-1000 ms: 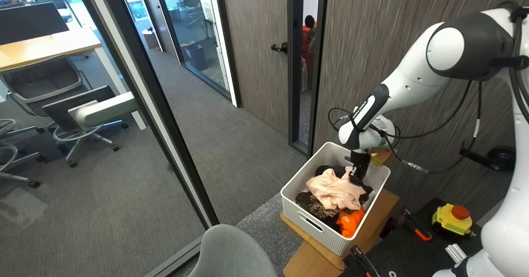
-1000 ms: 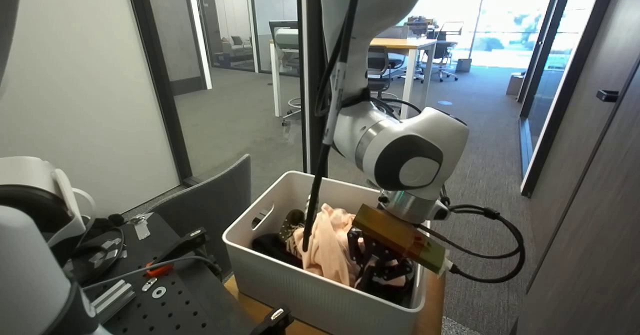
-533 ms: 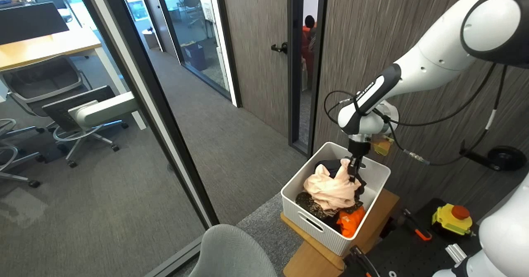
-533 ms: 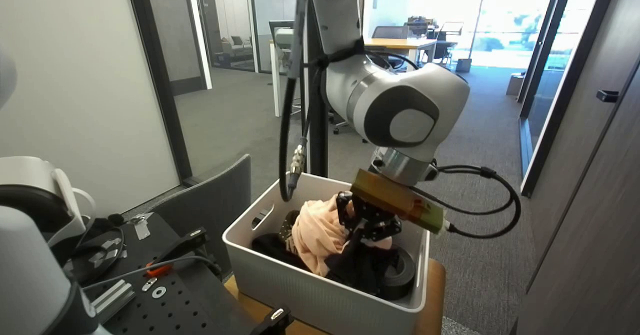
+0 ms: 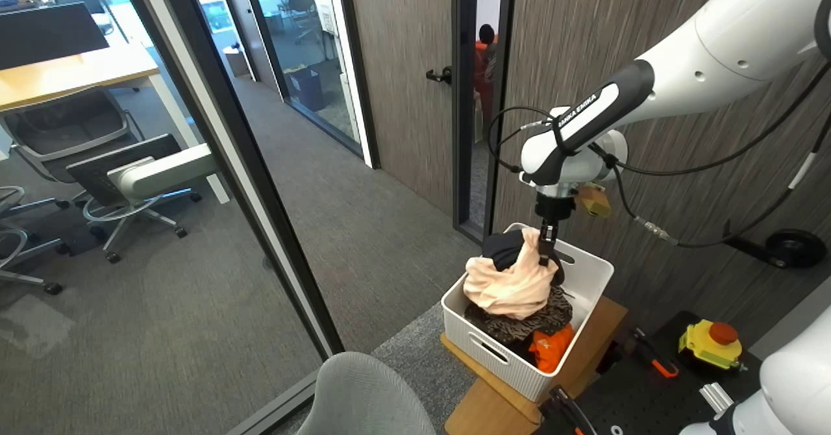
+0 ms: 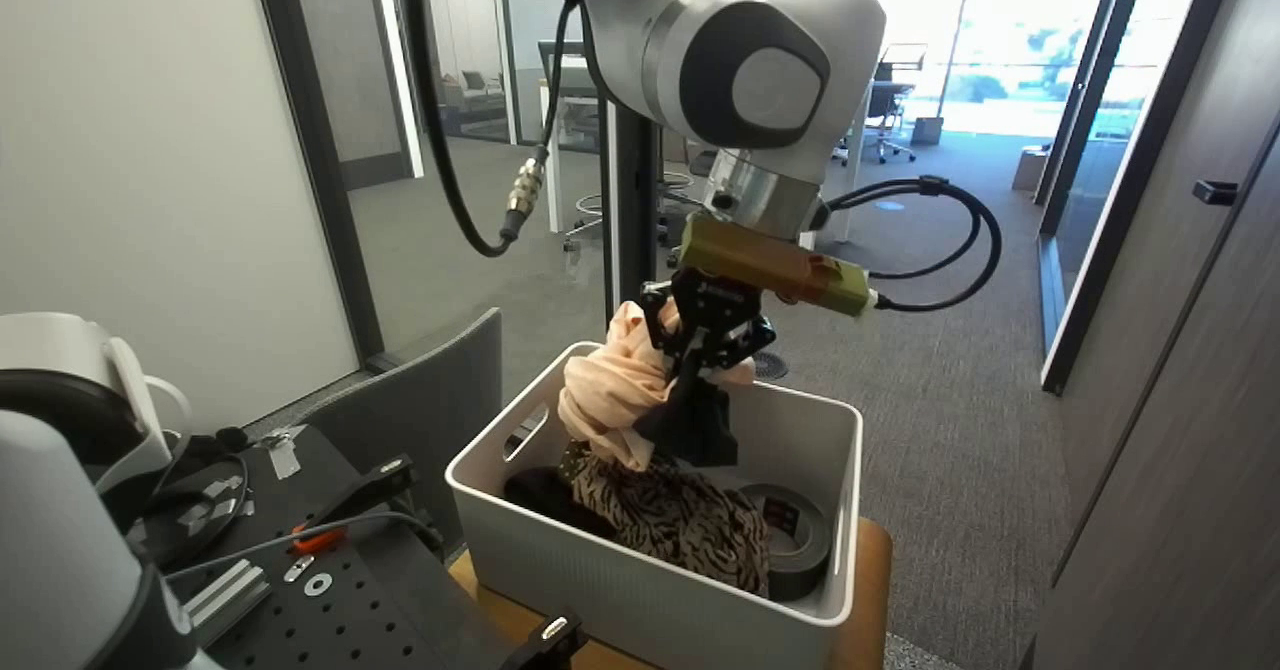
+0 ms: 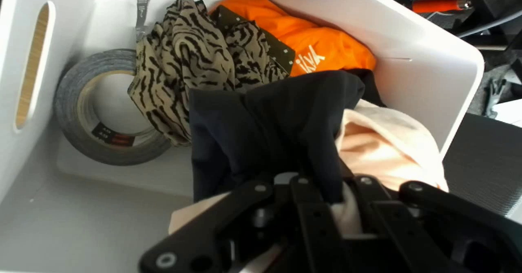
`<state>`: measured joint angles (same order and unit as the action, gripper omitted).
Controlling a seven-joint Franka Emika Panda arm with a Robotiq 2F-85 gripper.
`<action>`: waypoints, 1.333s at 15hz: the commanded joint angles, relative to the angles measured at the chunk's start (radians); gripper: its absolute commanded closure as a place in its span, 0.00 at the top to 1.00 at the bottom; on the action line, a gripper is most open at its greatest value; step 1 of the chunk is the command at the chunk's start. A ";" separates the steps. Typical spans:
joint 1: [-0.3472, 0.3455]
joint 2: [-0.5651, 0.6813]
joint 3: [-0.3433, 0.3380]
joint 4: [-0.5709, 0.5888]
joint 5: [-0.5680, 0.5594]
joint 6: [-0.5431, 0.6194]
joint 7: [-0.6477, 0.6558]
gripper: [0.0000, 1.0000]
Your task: Remove the black clothing from the bin and hang it on the back of the chair
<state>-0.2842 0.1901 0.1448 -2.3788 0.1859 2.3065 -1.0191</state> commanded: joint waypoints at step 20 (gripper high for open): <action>0.176 -0.023 -0.110 -0.378 -0.512 0.787 -0.312 0.11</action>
<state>-0.0806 0.1508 0.0309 -2.7319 -0.3205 2.9919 -1.2618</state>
